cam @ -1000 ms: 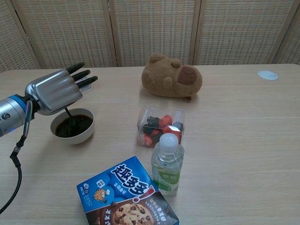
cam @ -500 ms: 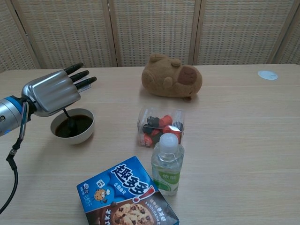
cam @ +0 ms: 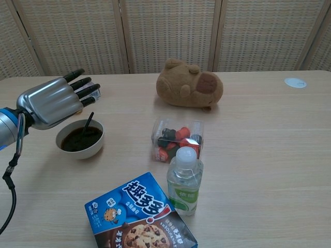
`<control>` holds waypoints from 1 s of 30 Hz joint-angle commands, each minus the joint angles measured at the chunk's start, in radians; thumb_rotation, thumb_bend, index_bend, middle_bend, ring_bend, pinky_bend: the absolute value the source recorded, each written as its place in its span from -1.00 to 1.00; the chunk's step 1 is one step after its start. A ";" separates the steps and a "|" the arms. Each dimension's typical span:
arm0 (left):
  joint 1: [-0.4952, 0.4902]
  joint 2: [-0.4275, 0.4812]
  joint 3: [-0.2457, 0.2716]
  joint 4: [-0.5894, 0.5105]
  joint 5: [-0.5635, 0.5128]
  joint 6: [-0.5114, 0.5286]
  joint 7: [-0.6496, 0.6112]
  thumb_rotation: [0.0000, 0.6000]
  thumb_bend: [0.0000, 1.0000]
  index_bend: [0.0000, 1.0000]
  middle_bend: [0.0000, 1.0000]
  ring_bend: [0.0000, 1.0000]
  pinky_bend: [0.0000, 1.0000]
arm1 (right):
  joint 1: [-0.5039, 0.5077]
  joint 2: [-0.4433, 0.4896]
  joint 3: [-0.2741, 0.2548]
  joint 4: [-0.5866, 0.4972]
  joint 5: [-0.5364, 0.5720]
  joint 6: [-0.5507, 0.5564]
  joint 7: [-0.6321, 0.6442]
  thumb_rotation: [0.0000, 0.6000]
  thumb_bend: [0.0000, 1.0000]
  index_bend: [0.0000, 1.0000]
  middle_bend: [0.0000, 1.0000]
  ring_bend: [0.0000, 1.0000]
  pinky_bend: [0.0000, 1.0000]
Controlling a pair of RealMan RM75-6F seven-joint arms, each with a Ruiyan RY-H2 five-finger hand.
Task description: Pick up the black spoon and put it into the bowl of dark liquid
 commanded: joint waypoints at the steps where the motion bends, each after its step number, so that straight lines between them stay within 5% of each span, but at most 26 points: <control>1: 0.009 0.009 -0.009 -0.016 -0.008 0.015 -0.010 1.00 -0.39 -1.00 -1.00 -1.00 -1.00 | 0.001 0.001 0.001 -0.003 -0.001 0.001 -0.001 1.00 -0.40 -0.14 -0.40 -0.70 -0.51; 16: 0.215 0.173 -0.040 -0.315 -0.079 0.263 -0.264 1.00 -0.38 -1.00 -1.00 -1.00 -1.00 | 0.027 0.022 0.002 -0.038 -0.022 -0.001 -0.034 1.00 -0.40 -0.14 -0.40 -0.70 -0.51; 30: 0.451 0.257 0.057 -0.405 -0.012 0.454 -0.772 1.00 -0.39 -1.00 -1.00 -1.00 -1.00 | 0.053 0.045 0.001 -0.093 -0.044 -0.001 -0.086 1.00 -0.40 -0.14 -0.41 -0.70 -0.51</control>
